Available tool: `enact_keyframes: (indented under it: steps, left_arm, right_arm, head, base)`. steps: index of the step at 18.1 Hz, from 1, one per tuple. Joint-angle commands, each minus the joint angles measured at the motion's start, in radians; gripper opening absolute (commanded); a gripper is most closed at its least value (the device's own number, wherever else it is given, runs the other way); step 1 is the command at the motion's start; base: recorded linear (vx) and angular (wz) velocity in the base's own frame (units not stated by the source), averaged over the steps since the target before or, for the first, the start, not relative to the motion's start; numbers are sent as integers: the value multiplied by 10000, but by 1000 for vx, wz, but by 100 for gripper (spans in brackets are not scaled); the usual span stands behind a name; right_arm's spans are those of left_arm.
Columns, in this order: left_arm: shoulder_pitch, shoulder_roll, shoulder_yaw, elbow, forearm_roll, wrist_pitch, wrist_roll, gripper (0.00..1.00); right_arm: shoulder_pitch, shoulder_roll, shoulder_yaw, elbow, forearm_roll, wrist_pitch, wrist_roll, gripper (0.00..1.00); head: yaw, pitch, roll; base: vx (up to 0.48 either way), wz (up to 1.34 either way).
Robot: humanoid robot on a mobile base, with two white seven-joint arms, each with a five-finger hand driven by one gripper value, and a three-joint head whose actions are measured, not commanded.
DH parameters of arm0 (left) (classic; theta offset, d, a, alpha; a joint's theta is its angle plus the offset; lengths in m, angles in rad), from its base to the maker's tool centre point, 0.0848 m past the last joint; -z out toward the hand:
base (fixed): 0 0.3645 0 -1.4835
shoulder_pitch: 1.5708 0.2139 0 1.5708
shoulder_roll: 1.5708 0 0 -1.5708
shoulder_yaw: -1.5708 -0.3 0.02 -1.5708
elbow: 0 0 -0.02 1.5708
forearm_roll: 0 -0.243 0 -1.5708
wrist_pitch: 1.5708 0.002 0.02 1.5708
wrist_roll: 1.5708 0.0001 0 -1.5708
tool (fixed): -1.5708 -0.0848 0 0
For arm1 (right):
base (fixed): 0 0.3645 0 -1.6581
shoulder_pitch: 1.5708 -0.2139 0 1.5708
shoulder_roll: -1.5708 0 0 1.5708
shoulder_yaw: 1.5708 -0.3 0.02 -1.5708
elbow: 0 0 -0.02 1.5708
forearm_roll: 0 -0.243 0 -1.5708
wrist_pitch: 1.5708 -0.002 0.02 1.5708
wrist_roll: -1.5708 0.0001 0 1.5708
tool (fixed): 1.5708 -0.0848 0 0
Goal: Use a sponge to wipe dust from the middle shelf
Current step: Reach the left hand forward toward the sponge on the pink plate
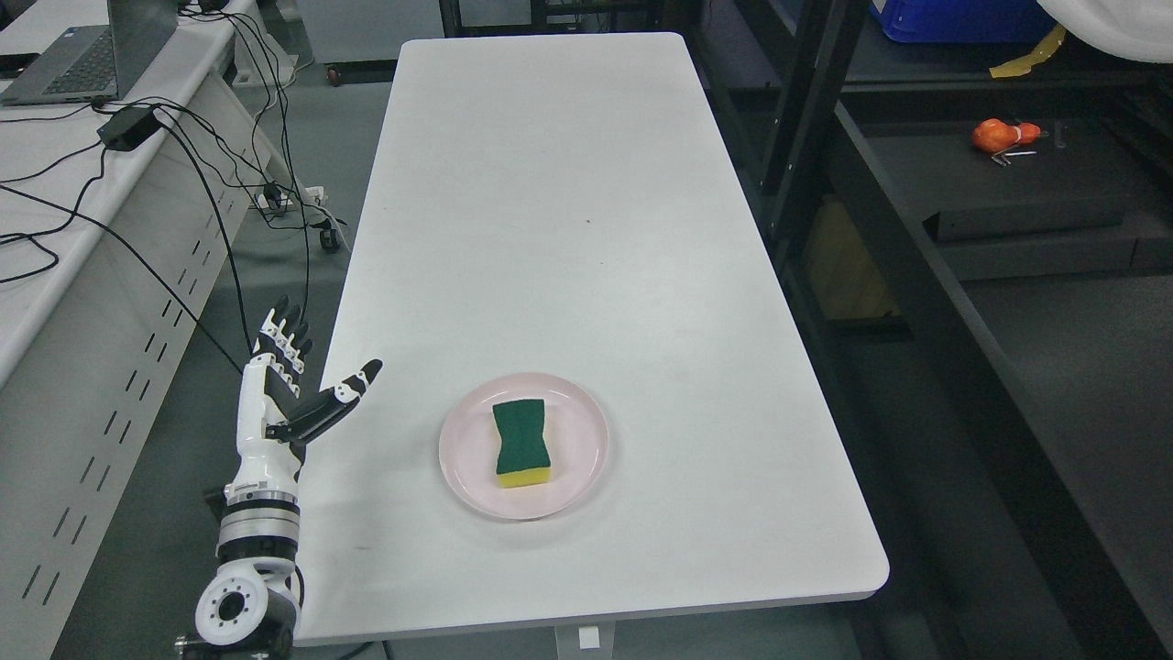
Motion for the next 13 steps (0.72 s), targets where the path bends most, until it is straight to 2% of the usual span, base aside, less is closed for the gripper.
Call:
enact_keyframes:
  steps: [1,5,8,11,13]
  left_arm:
    - [36,174,-88,-46,0,71,5,98]
    - [-40,174,-73,-30,0,-5,-239,98]
    - [-133,245,-42,93,0,-295,-1004,98]
    - [-391,1146,-134,77,-487,-817,-3087,97]
    - [-943,1974,-455,77,-1818,-895,-3948,97]
  right_arm:
    - [1,-175,0,-174,0,4,5,100]
    - [1,-175,0,-174,0,4,5,100]
    - [1,-175,0,-174,0,4,5,100]
    - [1,-175,0,-174,0,4,5,100]
    - [1,-175,0,-174,0,4,5,100]
  head:
    - [0,0,0]
    - [0,0,0]
    - [0,0,0]
    - [0,0,0]
    - [0,0,0]
  base:
    - [0,0]
    - [0,0]
    - [0,0]
    - [0,0]
    - [0,0]
